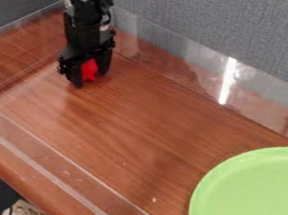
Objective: Put the red object on the green plate
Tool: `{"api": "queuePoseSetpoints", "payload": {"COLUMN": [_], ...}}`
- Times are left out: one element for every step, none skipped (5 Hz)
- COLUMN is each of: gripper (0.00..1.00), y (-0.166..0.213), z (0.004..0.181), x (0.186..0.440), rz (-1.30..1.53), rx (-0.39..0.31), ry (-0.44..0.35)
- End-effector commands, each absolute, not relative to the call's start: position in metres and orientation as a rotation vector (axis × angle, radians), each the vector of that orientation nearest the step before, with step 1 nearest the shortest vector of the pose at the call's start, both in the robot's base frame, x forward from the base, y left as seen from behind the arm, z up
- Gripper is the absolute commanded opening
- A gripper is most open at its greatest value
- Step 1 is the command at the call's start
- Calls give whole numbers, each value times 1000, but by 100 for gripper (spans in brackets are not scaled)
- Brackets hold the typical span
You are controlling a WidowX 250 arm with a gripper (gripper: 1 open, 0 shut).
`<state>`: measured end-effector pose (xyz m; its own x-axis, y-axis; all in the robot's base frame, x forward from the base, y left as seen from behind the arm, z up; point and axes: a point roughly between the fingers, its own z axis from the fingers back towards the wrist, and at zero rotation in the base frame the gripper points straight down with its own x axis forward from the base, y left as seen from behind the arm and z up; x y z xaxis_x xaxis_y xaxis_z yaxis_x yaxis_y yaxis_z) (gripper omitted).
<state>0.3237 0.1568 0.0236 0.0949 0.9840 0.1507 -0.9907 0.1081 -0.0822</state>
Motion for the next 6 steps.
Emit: {"api": "queuePoseSetpoints", "payload": {"gripper": [0,0,0,0,0,0], "y": [184,180,177,173,170,171], "z": [31,34,39,44,50,48], "x": [309,308,310,312,314,312], "rz": [1622,1673,1699,1724,1749,1794], "rx": [59,65,68,70,72,77], "ry": [-204,-203,-202,-201,-199,-195]}}
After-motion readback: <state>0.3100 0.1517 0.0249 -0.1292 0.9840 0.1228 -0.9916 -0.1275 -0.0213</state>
